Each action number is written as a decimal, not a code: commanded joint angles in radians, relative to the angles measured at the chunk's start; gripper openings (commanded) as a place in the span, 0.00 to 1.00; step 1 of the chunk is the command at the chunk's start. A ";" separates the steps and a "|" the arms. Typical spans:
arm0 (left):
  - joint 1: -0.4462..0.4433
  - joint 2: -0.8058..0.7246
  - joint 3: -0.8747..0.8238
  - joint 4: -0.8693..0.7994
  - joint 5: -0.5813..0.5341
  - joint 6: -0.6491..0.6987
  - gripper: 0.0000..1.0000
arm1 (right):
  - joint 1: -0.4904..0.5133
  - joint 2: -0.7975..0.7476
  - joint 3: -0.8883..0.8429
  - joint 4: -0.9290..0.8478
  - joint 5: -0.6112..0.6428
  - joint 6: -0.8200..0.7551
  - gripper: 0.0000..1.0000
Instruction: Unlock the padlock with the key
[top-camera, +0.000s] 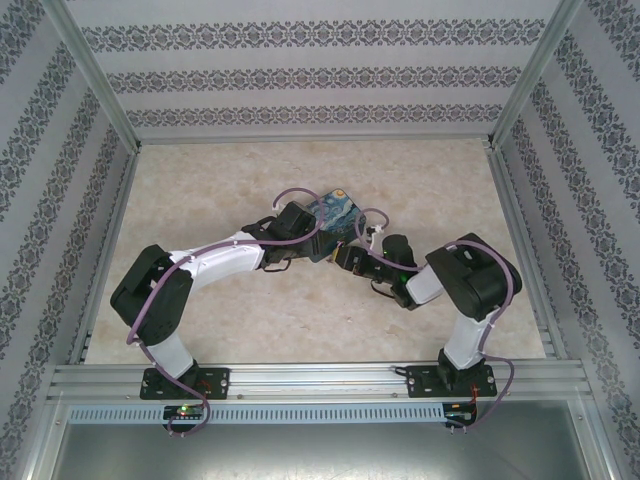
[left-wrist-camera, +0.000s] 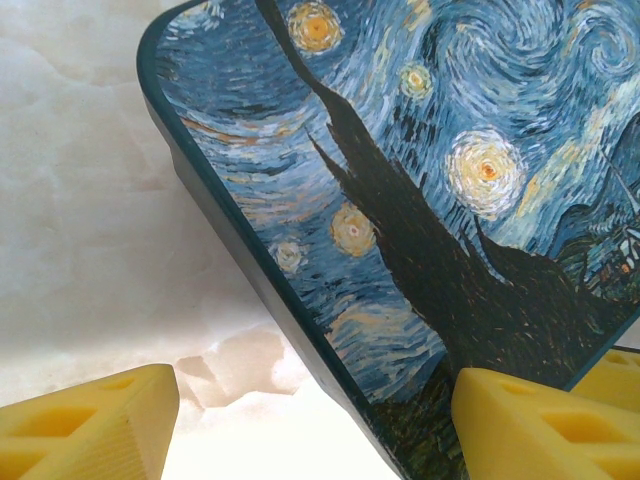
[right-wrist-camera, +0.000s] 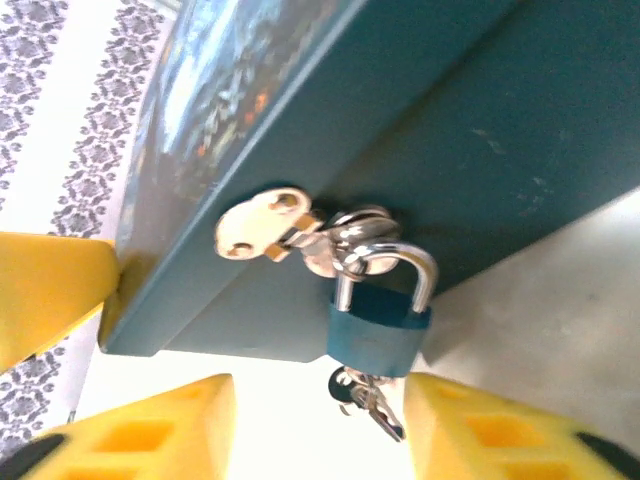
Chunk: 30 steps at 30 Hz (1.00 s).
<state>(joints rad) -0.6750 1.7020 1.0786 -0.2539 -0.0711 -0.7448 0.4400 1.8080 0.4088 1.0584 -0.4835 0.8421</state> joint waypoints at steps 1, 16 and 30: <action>-0.008 0.058 -0.040 -0.116 0.011 0.001 0.73 | -0.025 0.005 -0.038 -0.072 0.036 -0.018 0.60; -0.008 0.064 -0.036 -0.120 0.014 -0.001 0.72 | -0.013 0.110 0.071 -0.049 -0.024 -0.020 0.71; -0.008 0.073 -0.034 -0.111 0.016 -0.004 0.72 | 0.001 0.125 0.036 0.073 -0.095 0.033 0.46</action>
<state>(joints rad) -0.6743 1.7088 1.0786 -0.2390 -0.0723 -0.7528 0.4221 1.9072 0.4732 1.1419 -0.5365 0.8581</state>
